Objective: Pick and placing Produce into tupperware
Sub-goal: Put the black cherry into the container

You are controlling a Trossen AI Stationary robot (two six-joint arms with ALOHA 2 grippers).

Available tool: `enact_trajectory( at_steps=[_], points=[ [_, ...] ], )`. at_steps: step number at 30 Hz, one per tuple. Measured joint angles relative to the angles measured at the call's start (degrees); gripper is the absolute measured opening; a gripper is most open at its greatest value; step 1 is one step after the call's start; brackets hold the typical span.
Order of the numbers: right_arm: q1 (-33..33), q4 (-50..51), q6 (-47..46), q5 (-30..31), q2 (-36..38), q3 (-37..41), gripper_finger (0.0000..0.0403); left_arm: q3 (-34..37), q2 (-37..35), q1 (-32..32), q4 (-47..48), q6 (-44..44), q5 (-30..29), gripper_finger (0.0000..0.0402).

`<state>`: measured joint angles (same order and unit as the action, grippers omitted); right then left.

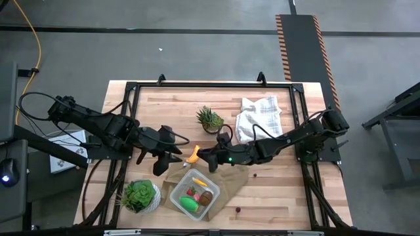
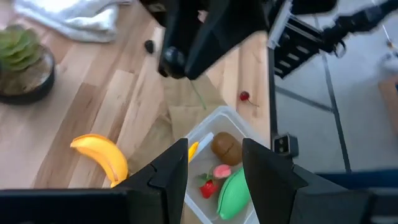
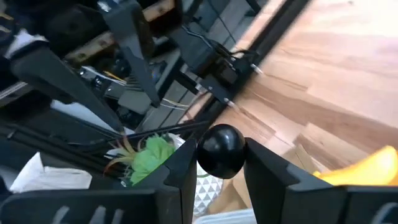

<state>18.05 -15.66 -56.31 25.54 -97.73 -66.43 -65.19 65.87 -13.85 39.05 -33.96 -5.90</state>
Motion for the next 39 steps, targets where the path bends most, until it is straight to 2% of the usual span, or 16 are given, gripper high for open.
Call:
enact_trajectory(
  at_steps=[6,10,15,23,39],
  points=[
    [0.68,-3.35,5.11,-0.07,0.00,0.00,0.0097,0.00,0.00,-0.02,-0.13,8.10,2.41,0.0140],
    [0.74,-4.34,7.35,-0.15,0.00,0.00,0.0097,0.00,0.13,0.00,-2.30,10.21,2.29,0.0140],
    [0.74,-7.06,10.32,-0.34,0.00,0.02,0.0097,0.02,2.73,0.00,-3.76,8.57,-0.06,0.0140],
    [0.74,-8.13,12.00,0.15,0.00,0.04,0.0097,0.08,8.63,0.00,-6.49,5.18,-0.06,0.0140],
    [0.75,-7.09,11.83,-1.17,0.00,0.04,0.0097,0.02,8.62,0.00,-10.82,3.51,-1.83,0.0140]
  ],
)
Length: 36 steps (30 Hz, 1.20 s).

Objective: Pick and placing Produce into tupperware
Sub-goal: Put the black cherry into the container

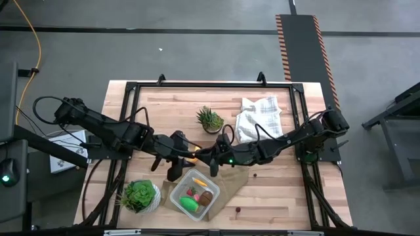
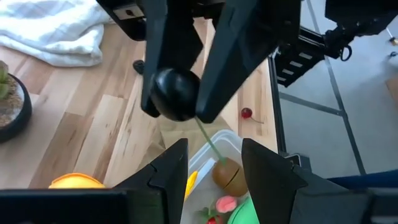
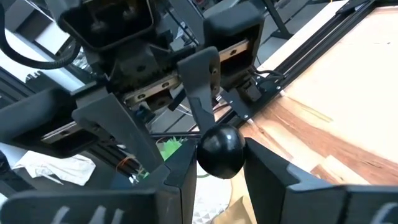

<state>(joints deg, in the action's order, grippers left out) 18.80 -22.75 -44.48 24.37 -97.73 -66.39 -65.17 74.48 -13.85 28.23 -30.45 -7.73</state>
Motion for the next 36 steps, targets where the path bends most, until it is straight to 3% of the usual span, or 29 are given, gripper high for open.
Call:
enact_trajectory(
  at_steps=[11,17,33,36],
  points=[
    [0.00,0.25,0.61,-0.62,0.00,0.00,0.0097,0.00,-0.01,2.49,0.13,-0.93,0.53,0.0134],
    [-0.01,0.24,0.63,-0.60,0.00,0.00,0.0097,0.00,-0.01,4.24,0.13,-0.86,3.86,0.0099],
    [-0.01,0.25,1.04,-0.58,0.00,0.00,0.0097,0.00,-0.01,4.09,0.15,0.64,5.18,0.0006],
    [-0.01,0.25,1.03,-0.58,0.00,0.00,0.0097,0.00,-0.01,4.09,0.15,0.64,5.18,0.0003]
  ],
)
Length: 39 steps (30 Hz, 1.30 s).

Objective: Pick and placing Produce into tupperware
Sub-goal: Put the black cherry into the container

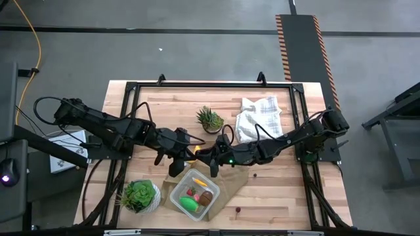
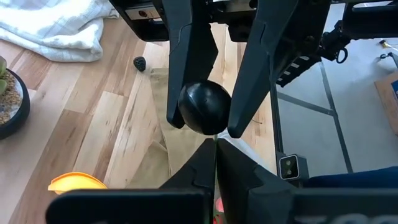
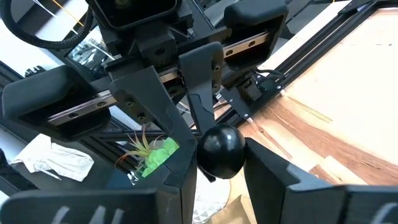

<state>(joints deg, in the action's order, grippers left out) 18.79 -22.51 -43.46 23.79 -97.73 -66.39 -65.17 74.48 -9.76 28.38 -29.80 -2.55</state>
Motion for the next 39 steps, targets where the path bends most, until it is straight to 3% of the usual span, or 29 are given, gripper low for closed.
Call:
enact_trajectory(
  at_steps=[8,17,23,30,39],
  points=[
    [0.00,-0.07,0.00,0.00,0.00,-0.02,0.0107,0.00,0.00,0.02,0.02,0.84,0.00,0.0002],
    [-0.59,-1.46,-2.60,-0.02,-0.01,-0.07,0.0210,-0.02,0.01,0.02,0.64,0.87,0.00,0.0002],
    [-0.94,-1.76,-1.42,-0.26,1.14,-0.07,0.0236,-0.02,0.02,0.02,4.20,0.88,1.31,0.0002],
    [-1.58,13.09,-1.54,-0.13,6.08,-0.07,0.0236,-0.02,0.02,0.02,8.27,1.29,4.67,0.0001],
    [-1.55,41.50,-6.36,-1.06,11.09,-0.07,0.0236,-0.02,0.57,0.00,7.19,1.75,8.83,0.0000]
  ],
)
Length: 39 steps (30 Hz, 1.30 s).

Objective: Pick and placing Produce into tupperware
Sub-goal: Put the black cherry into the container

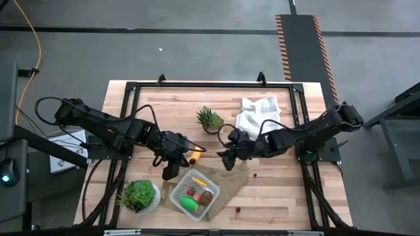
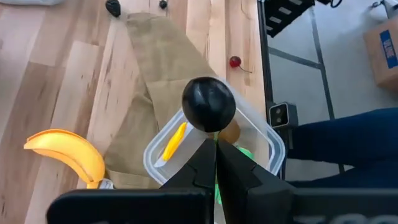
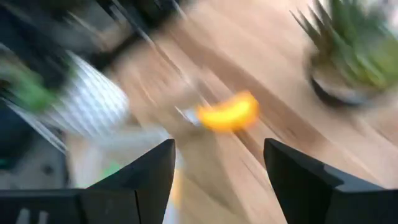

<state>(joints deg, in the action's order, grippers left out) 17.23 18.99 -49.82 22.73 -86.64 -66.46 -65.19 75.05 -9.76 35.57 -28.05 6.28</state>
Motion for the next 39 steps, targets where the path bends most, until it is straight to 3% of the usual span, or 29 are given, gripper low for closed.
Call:
enact_trajectory(
  at_steps=[7,16,24,39],
  points=[
    [0.65,20.39,-2.67,-8.45,0.91,0.00,0.0236,0.00,4.86,-2.12,-5.70,-0.73,0.89,0.0000],
    [4.66,34.16,-2.21,-8.95,2.12,0.26,0.0236,0.02,12.62,-6.35,-5.99,-5.96,0.75,0.0000],
    [7.39,39.22,-1.22,-7.88,2.15,0.24,0.0236,0.00,17.53,-8.18,-6.34,-11.38,0.27,0.0000],
    [11.05,39.91,-2.92,-6.32,2.13,0.24,0.0236,0.04,21.72,-8.37,-5.77,-16.38,0.90,0.0000]
  ],
)
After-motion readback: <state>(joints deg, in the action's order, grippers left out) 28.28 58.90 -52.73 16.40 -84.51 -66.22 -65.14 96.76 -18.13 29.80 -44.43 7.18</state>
